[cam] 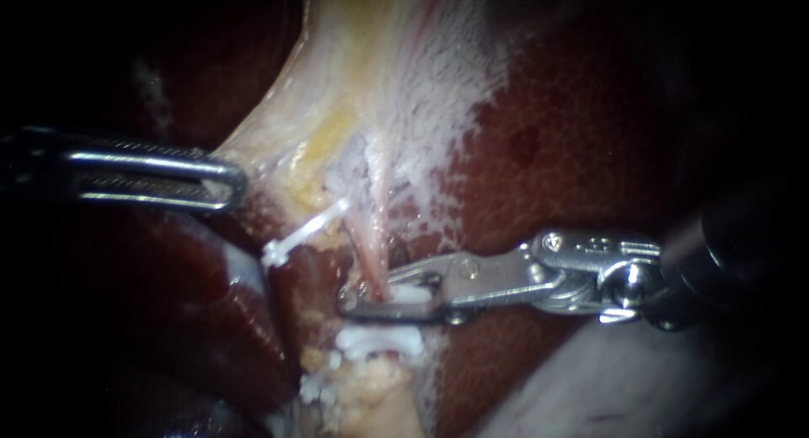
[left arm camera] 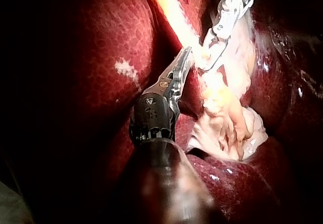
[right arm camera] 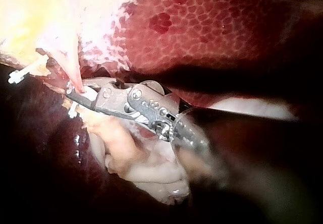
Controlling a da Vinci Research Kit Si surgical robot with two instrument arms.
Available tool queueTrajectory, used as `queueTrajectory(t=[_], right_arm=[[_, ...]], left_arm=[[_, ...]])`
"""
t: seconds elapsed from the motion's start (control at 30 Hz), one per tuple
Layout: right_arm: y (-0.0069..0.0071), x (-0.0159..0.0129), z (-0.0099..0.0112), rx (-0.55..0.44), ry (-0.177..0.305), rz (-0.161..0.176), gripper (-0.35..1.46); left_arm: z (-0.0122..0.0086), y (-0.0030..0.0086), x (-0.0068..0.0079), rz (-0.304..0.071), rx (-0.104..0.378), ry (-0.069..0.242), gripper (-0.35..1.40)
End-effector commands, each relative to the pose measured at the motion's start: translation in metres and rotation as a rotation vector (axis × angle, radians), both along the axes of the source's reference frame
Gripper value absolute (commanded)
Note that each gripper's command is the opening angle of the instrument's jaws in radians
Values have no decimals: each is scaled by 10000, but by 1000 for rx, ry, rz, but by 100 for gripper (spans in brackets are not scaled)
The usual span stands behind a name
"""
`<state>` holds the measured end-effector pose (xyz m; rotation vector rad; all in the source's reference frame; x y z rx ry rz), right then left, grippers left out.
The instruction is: Clipping third clip right tube
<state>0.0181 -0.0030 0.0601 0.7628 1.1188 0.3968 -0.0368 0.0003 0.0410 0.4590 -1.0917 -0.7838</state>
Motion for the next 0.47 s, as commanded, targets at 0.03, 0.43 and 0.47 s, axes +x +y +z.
queueTrajectory(t=[0.03, 0.43, 0.47], right_arm=[[0, 0, 0, 0, 1, 0, -32], [0, 0, 1, -1, 1, 0, -32], [0, 0, 1, -1, 1, 0, -32]], left_arm=[[0, 0, 0, 0, 0, 0, -35], [2, 1, 0, 0, 0, 0, -35], [2, 1, 0, 0, 0, 0, -35]])
